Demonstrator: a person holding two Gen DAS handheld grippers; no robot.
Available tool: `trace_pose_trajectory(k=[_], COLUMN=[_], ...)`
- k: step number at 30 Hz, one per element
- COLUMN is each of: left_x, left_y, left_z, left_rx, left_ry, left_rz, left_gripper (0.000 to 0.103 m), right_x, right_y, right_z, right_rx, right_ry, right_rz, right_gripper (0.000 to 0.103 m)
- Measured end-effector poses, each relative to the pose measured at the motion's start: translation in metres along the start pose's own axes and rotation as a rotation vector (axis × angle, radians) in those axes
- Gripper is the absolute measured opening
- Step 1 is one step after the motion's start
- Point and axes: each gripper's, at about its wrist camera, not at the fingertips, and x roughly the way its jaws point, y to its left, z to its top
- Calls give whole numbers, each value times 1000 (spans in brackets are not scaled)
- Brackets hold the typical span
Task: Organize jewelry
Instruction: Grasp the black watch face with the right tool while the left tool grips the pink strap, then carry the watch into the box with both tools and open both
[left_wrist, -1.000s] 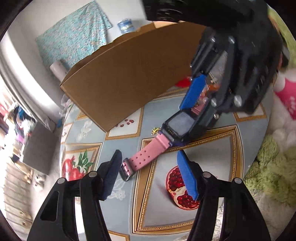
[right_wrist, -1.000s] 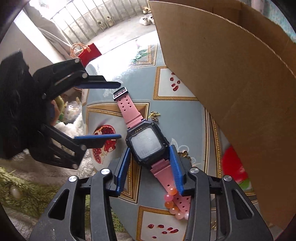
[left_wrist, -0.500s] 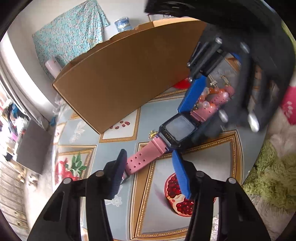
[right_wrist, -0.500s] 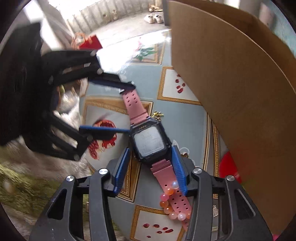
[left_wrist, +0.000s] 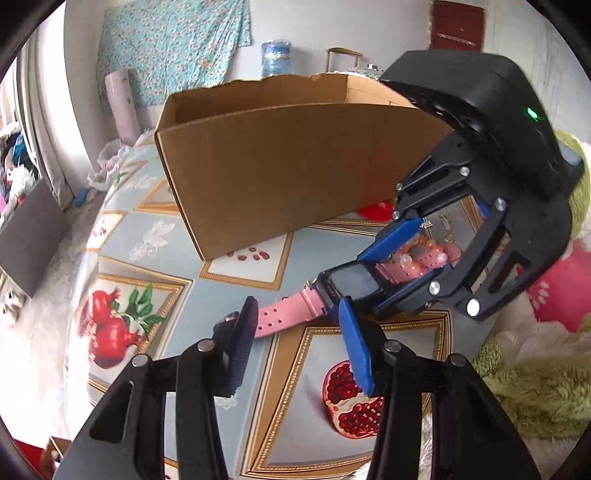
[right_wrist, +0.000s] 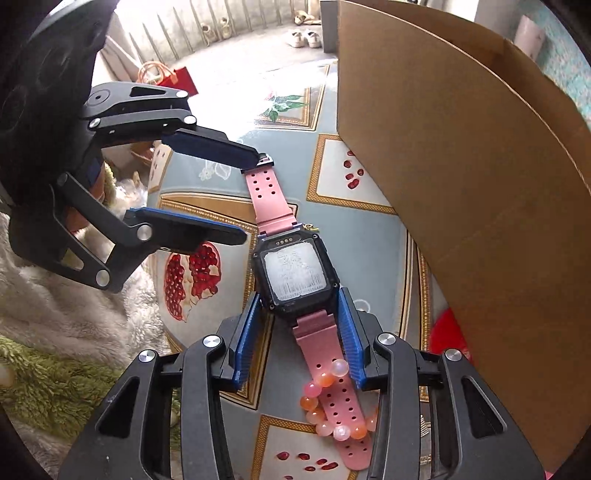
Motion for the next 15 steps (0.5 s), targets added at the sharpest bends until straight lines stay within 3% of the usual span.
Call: trace_pose_trajectory(k=[8, 12, 15], left_x=[12, 21, 26], left_y=[-36, -40, -40], left_z=[-8, -10, -3], left_rx=[283, 337, 325], left_ry=[69, 75, 80], left_rz=[177, 196, 189], left_gripper=[45, 45, 44], right_x=[-14, -20, -22], right_y=[-39, -53, -60], right_z=[-14, -19, -20], right_rx=[73, 82, 86], right_ry=[-21, -22, -26], right_rz=[153, 195, 213], right_gripper=[38, 38, 38])
